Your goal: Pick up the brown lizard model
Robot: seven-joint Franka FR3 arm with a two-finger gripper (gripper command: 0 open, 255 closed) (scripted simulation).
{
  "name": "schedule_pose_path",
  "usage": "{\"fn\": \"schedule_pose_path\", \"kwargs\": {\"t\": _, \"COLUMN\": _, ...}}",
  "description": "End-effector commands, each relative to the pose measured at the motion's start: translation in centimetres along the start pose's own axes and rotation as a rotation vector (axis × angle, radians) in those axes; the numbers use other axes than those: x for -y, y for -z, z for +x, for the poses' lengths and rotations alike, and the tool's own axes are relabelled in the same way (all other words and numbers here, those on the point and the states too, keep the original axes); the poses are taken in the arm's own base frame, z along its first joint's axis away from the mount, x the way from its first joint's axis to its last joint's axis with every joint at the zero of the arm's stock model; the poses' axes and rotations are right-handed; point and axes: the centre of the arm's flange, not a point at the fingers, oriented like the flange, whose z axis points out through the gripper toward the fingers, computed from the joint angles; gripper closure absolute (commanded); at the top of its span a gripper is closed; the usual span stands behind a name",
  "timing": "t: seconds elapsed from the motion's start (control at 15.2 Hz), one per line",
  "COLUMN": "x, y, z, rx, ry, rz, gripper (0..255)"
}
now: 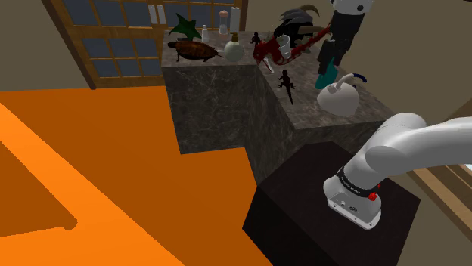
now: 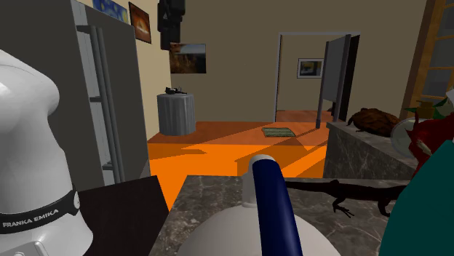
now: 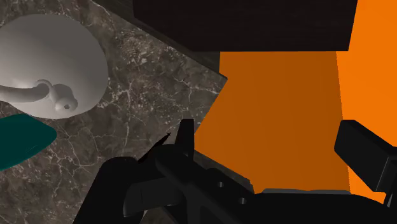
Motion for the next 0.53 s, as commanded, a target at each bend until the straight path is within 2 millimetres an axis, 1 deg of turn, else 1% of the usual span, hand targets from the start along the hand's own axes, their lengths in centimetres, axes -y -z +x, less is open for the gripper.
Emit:
{"fn": "schedule_pose_path", "kwargs": {"t": 0.0, "x": 0.0, "y": 0.0, "z": 0.0, "rx": 0.000, "ry": 0.000, "rz": 0.000, "gripper": 0}}
{"fn": "schedule_pose_path", "kwargs": {"t": 0.46, "x": -5.8, "y": -4.8, "z": 5.4, "rx": -0.027, "ry": -0.021, "rz": 0.031, "gripper": 0}}
